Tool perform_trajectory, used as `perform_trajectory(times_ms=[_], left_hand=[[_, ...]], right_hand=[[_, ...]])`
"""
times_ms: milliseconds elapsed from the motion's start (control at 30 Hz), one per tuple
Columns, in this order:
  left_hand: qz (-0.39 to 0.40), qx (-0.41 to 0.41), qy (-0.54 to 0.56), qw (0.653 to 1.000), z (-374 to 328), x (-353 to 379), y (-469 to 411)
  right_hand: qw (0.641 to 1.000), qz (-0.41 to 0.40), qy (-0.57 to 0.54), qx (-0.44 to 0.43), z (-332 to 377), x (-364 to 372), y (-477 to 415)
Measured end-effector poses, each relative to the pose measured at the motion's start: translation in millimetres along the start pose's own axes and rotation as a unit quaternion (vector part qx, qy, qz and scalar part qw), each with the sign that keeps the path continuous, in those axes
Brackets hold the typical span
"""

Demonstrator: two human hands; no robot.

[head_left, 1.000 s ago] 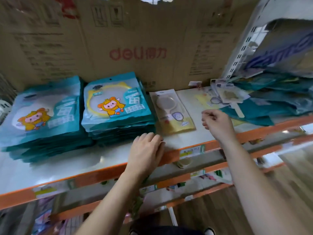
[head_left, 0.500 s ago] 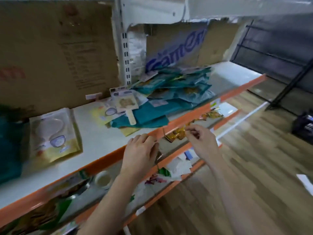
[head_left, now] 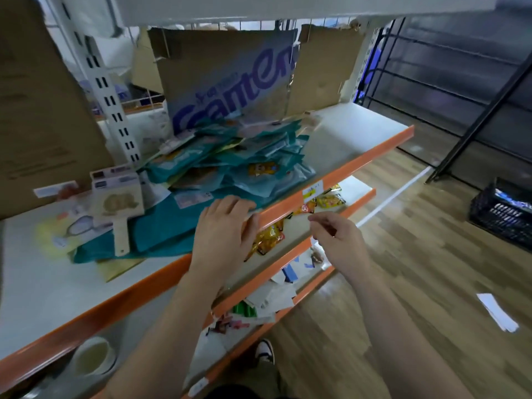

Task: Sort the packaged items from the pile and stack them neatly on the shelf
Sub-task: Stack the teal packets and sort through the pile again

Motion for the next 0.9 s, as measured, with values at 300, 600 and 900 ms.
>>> perform_trajectory(times_ms=[300,600,900], left_hand=[[-0.105,-0.002,0.010,0.994,-14,20,-120],[-0.106,0.043,-0.009,0.993,-37,50,-191],[-0.087,0.011,-0.063,0.994,-73,86,-218]], right_hand=[[0.998,0.003,0.028,-0.047,-26,-28,-123],[0.998,0.015,0.022,-0.054,-55,-33,-220],[0.995,0.048,-0.001,-0.086,-105,-49,-300]])
Point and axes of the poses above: each hand's wrist, its own y-axis away from the middle knuckle, its own x-axis out of the palm, z = x × y, the point moved 1 cm from there along -y, towards the middle knuckle, and after that the axes turned 14 degrees about -x, right-handed, at the moved point
